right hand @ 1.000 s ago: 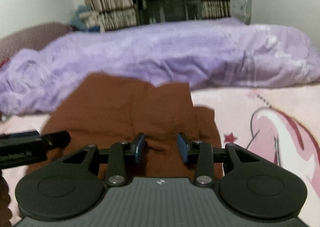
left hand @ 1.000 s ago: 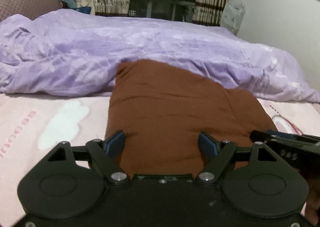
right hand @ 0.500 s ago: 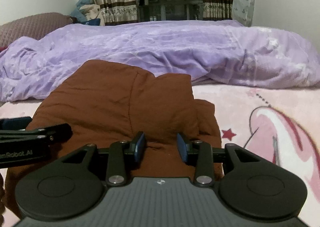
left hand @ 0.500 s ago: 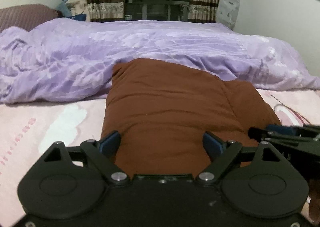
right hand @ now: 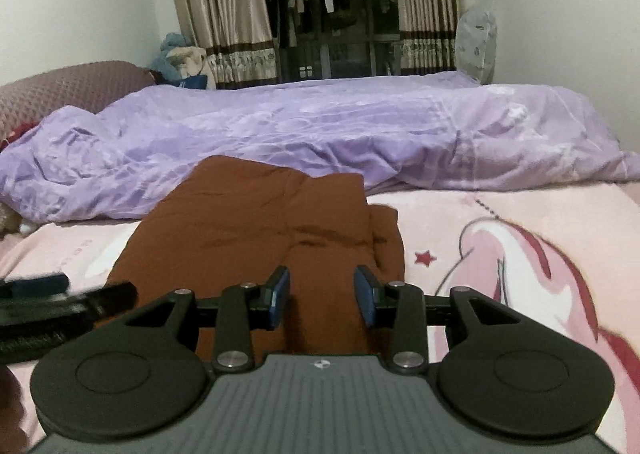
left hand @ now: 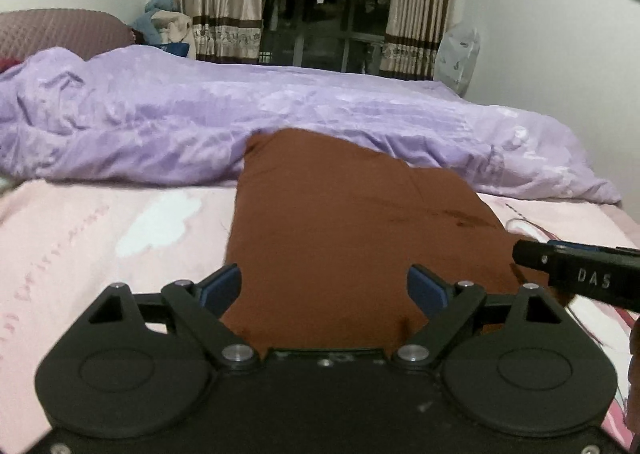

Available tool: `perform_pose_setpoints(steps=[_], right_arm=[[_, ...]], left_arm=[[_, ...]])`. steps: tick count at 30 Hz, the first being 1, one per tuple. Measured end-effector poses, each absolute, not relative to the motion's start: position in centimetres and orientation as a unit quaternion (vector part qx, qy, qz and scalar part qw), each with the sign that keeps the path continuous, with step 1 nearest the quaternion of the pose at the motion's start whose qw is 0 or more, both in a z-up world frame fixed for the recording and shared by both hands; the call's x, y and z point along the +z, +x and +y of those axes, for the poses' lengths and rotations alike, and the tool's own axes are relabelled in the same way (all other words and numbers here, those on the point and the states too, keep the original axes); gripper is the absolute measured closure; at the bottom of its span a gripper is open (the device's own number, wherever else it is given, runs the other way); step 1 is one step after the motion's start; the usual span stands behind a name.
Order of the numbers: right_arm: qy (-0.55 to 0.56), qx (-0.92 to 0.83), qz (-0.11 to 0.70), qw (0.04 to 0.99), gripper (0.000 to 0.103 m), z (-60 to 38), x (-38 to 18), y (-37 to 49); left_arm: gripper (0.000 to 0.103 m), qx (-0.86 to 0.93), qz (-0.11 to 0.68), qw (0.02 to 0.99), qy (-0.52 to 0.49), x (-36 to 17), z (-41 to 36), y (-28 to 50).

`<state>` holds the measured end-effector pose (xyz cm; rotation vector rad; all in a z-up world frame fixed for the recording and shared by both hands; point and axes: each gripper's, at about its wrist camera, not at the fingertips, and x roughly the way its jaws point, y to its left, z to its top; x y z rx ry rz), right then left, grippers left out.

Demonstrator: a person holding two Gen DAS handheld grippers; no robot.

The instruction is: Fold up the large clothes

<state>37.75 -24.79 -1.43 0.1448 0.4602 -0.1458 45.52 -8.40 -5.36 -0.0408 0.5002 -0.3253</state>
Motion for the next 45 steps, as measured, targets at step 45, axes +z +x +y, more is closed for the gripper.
perform_pose_setpoints(steps=[45], right_arm=[[0.05, -0.12, 0.291, 0.948, 0.018, -21.4, -2.0, 21.8]], left_arm=[[0.0, -0.101, 0.343, 0.934, -0.026, -4.8, -3.1, 29.3]])
